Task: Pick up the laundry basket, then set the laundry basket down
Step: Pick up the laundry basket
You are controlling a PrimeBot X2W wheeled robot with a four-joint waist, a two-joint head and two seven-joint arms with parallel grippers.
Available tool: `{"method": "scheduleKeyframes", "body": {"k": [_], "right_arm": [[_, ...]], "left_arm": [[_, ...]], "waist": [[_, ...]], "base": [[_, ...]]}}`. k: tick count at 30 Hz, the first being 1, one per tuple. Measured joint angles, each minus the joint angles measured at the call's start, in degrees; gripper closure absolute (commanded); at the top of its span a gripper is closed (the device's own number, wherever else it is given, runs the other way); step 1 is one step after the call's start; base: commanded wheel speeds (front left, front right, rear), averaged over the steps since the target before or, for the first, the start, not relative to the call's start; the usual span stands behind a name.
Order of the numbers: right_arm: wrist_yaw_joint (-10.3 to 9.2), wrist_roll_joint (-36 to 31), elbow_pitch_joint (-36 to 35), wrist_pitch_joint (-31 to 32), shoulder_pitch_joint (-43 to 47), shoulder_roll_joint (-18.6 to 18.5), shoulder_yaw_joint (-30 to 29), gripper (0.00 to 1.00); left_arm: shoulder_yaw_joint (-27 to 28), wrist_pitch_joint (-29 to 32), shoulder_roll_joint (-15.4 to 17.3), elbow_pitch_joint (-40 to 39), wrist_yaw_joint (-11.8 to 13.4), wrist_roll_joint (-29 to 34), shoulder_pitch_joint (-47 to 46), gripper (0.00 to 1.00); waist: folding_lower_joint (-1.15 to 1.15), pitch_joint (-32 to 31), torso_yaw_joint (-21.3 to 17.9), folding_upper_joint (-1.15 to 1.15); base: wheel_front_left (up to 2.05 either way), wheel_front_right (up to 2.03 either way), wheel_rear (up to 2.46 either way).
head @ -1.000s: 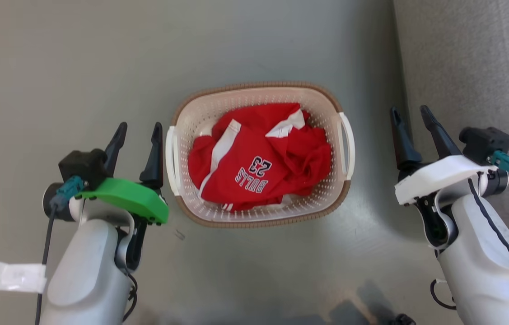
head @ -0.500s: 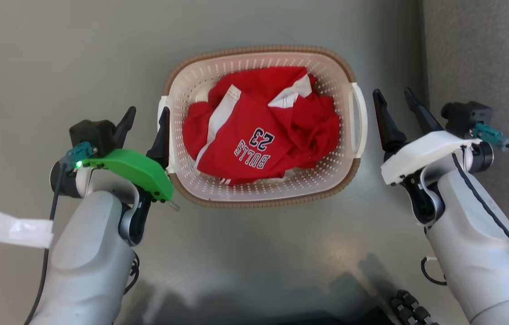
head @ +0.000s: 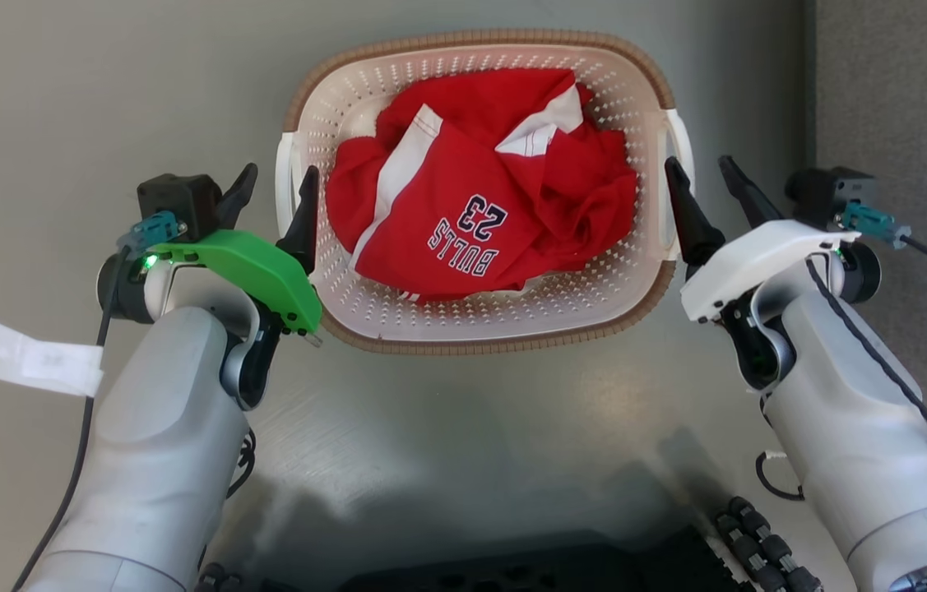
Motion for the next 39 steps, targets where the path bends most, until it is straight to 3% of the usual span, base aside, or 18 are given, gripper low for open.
{"method": "scheduleKeyframes", "body": {"k": [33, 34, 36, 37, 38, 39], "right_arm": [[0.0, 6.56, 11.48, -0.01, -11.36, 0.43, 6.64, 0.03], [0.0, 6.71, 11.54, -0.01, -11.46, 0.44, 6.77, 0.06], [0.01, 7.04, 11.69, -0.01, -11.61, 0.45, 7.0, 0.19], [0.01, 7.25, 11.74, -0.01, -11.68, 0.45, 7.1, 0.34], [0.01, 7.49, 11.88, -0.01, -11.79, 0.46, 7.22, 0.56], [0.01, 7.49, 11.88, -0.01, -11.79, 0.46, 7.22, 0.71]], "left_arm": [[-6.68, 3.99, -0.19, 11.26, -0.47, -6.99, -10.32, 0.0], [-6.8, 3.99, -0.19, 11.38, -0.48, -7.06, -10.49, 0.02], [-7.2, 3.99, -0.19, 11.65, -0.52, -7.55, -10.91, 0.24], [-7.44, 3.99, -0.21, 11.72, -0.54, -7.75, -10.98, 0.38], [-7.62, 3.99, -0.42, 11.83, -0.55, -8.08, -11.02, 0.53], [-7.62, 3.99, -0.42, 11.83, -0.55, -8.08, -11.02, 0.61]], "waist": [[0.0, 8.24, 0.17, 0.0], [0.0, 8.29, 0.19, 0.0], [0.0, 8.33, 0.21, 0.0], [0.0, 8.34, 0.22, 0.0], [0.0, 8.35, 0.22, 0.0], [0.0, 8.35, 0.22, 0.0]], "base": [[0.0, 0.0, 0.0], [0.0, 0.0, 0.0], [0.0, 0.0, 0.0], [0.0, 0.0, 0.0], [0.0, 0.0, 0.0], [0.0, 0.0, 0.0]]}}
